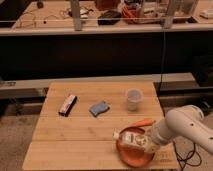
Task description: Place the bottle in the ceramic bowl
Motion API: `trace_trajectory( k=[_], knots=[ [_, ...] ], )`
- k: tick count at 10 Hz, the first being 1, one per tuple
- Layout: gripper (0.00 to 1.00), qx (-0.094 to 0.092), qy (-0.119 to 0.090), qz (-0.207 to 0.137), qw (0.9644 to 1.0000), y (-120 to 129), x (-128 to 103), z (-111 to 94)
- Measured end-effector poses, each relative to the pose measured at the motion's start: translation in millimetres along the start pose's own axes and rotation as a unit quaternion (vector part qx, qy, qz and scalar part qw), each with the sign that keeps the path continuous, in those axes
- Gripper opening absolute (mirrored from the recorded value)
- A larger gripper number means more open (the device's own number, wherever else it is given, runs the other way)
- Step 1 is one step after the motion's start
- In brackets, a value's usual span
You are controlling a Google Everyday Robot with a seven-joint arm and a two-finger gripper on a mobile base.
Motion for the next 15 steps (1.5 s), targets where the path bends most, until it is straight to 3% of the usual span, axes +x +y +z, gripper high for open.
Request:
trace_trajectory(
  k=[3, 5, 10, 15],
  knots=[
    [0.24, -0.001, -0.001, 0.006, 1.0000, 2.6, 0.6, -0.1],
    [0.19, -0.001, -0.001, 0.008, 1.0000, 3.7, 0.9, 0.4],
    [0.19, -0.001, 0.000, 0.013, 0.9999, 6.9, 1.2, -0.3],
    [0.38, -0.001, 0.002, 0.019, 0.9998, 10.6, 1.3, -2.2]
  ],
)
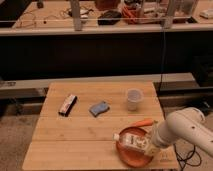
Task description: Place the bottle in the ceramic bowl
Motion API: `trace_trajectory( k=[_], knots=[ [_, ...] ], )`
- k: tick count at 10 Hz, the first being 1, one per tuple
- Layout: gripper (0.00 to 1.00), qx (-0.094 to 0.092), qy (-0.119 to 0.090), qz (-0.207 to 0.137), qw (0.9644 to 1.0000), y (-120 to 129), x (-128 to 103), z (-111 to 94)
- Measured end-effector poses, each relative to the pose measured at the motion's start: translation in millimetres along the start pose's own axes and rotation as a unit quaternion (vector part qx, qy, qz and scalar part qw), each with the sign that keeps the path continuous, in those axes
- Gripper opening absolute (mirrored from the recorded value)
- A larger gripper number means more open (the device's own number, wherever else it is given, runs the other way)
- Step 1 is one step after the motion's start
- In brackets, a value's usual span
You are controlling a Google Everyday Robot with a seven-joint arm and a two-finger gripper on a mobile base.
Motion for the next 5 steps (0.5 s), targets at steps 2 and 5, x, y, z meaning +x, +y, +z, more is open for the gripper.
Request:
trace_trajectory(
  k=[2, 5],
  knots=[
    [0.39, 0.000, 0.000, 0.002, 1.0000, 1.5, -0.8, -0.3],
    [0.47, 0.000, 0.001, 0.005, 1.0000, 3.3, -1.9, -2.0]
  ],
)
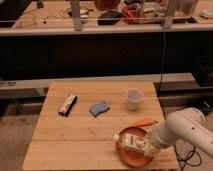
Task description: Place the bottle in the ceramic bowl
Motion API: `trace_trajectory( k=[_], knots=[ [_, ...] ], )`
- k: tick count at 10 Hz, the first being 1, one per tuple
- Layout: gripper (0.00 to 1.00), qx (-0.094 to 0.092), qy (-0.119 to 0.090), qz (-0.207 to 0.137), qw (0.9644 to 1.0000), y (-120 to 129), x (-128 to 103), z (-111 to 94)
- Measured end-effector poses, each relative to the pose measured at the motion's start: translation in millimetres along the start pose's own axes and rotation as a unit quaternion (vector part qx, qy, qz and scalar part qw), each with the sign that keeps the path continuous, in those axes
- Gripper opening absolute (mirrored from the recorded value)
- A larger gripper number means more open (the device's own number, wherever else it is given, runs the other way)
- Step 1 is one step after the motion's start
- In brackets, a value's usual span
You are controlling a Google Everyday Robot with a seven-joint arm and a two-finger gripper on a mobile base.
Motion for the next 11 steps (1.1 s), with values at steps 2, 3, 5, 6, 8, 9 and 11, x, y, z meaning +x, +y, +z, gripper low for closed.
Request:
trace_trajectory(
  k=[2, 3, 5, 6, 8, 9, 11],
  knots=[
    [0.62, -0.001, 0.002, 0.004, 1.0000, 2.5, 1.7, -2.2],
    [0.64, -0.001, 0.002, 0.005, 1.0000, 3.2, 1.5, -2.1],
    [0.53, -0.001, 0.002, 0.005, 1.0000, 3.7, -0.9, -1.9],
    [0.49, -0.001, 0.002, 0.006, 1.0000, 3.9, -1.2, -2.5],
    [0.31, -0.001, 0.002, 0.009, 1.0000, 5.5, -2.0, -2.3],
    [0.28, -0.002, 0.002, 0.010, 0.9999, 6.3, -2.0, -2.5],
    [0.39, -0.002, 0.002, 0.014, 0.9999, 8.0, -1.8, -4.0]
  ],
)
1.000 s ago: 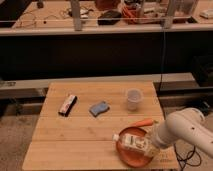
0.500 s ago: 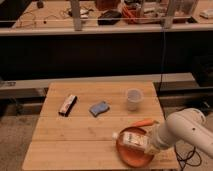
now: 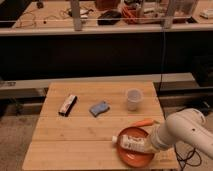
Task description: Place the bottle in the ceramic bowl
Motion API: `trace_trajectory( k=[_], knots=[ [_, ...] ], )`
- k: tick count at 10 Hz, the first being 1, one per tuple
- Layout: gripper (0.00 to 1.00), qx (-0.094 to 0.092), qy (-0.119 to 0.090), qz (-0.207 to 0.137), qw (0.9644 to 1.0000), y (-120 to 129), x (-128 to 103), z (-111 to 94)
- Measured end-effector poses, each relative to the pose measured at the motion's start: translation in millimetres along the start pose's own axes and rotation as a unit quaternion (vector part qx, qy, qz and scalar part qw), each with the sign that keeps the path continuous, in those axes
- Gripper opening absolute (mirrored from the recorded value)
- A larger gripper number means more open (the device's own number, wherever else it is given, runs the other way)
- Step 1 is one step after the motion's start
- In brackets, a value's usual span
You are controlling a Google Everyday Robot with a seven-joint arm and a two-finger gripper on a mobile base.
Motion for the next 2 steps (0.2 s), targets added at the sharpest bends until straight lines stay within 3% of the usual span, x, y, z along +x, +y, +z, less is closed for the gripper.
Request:
trace_trajectory(
  k=[2],
  knots=[
    [0.47, 0.000, 0.001, 0.000, 1.0000, -0.4, -0.8, -3.4]
  ],
)
